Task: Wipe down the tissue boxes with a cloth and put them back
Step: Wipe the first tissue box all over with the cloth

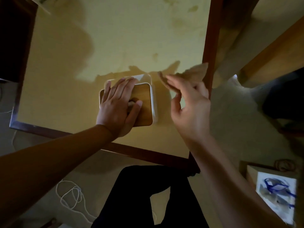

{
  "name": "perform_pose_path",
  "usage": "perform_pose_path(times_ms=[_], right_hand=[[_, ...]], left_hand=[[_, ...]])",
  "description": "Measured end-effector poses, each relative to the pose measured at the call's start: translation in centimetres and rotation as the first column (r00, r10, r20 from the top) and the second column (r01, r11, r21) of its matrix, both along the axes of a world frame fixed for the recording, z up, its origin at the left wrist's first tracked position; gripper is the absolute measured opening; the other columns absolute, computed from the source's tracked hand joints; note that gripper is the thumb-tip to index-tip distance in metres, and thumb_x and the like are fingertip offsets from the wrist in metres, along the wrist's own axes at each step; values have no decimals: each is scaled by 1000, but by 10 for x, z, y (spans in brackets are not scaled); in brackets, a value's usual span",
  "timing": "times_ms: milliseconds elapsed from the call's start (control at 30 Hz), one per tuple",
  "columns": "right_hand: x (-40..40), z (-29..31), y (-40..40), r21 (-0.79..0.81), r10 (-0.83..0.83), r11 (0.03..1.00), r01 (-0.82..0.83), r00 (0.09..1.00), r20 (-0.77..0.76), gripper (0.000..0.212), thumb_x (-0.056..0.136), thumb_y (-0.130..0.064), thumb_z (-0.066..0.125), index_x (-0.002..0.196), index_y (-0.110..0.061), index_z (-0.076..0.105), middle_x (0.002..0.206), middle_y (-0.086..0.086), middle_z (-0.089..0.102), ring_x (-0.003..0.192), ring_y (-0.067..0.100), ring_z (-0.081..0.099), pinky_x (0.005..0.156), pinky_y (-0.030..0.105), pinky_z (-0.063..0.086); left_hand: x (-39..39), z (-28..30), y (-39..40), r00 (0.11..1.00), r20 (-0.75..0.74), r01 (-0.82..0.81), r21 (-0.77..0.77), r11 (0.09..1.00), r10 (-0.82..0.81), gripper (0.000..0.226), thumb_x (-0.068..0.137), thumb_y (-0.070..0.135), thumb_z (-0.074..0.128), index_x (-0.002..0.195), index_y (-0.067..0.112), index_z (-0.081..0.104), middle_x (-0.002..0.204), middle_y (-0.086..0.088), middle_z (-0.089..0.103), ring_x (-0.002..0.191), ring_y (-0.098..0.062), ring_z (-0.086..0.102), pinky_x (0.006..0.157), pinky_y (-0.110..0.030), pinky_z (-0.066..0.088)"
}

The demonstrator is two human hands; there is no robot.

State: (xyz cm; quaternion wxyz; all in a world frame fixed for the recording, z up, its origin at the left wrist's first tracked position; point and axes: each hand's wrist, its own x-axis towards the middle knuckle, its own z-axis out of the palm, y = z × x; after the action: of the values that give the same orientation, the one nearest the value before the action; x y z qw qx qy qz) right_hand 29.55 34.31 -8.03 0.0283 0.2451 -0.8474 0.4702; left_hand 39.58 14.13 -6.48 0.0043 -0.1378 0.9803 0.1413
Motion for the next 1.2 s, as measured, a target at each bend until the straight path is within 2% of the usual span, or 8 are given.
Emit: perform_pose_path(times_ms=[267,467,567,700,867,1000,1100,1200], right_hand=[[39,-36,50,391,128,900,-195,973,191,67,76,10,73,135,-22,69,109,3,75,96,25,72,87,48,63],[32,-2,45,298,114,935,-192,958,262,45,96,-14,67,140,-22,66,124,-4,74,105,12,72,93,35,60],[15,16,34,291,105,933,-212,933,344,42,103,-21,57,145,-24,61,128,-12,73,65,-4,65,63,20,51],[-1,23,15,283,78,938,-200,917,391,39,104,-27,56,143,-24,62,80,-3,75,51,3,57,60,28,49],[4,18,-6,287,138,903,-320,848,511,34,109,-35,51,136,-19,65,99,-7,75,82,4,69,82,28,56],[13,10,-18,302,178,867,-396,813,555,43,101,-50,63,137,-26,66,104,-10,78,93,4,72,85,28,59],[20,10,-26,372,149,835,-405,818,556,54,94,-61,67,138,-30,66,93,-15,73,87,0,69,70,15,50],[26,14,-31,430,148,800,-419,831,536,56,92,-62,69,140,-34,65,84,-16,69,81,-1,67,65,17,50]], left_hand=[[0,-2,1,1000,-14,10,-15,1000,-10,65,102,50,35,155,12,38,157,-7,45,153,-26,30,128,-53,8],[1,-2,1,999,6,39,-27,999,-38,78,98,64,38,156,12,36,158,-8,43,154,-26,28,129,-52,7],[3,2,-6,989,42,144,-11,990,-143,89,95,74,37,158,12,32,160,-8,41,155,-27,27,128,-55,8],[14,8,-28,867,135,490,-70,869,-479,91,92,71,45,160,11,33,166,-9,35,157,-29,22,128,-59,7],[22,21,-52,661,152,750,-163,641,-735,65,96,52,42,155,24,46,168,-6,32,156,-36,24,123,-66,16],[44,25,-24,991,22,132,-69,989,-131,75,95,53,46,162,22,30,172,-7,19,159,-35,13,125,-66,13],[52,28,9,832,292,-523,132,842,471,110,88,86,30,165,15,-5,173,-6,-12,158,-28,-16,128,-54,-8],[59,19,15,845,279,-500,114,858,456,128,76,99,24,164,12,-8,173,-8,-14,156,-28,-25,127,-54,-11]])
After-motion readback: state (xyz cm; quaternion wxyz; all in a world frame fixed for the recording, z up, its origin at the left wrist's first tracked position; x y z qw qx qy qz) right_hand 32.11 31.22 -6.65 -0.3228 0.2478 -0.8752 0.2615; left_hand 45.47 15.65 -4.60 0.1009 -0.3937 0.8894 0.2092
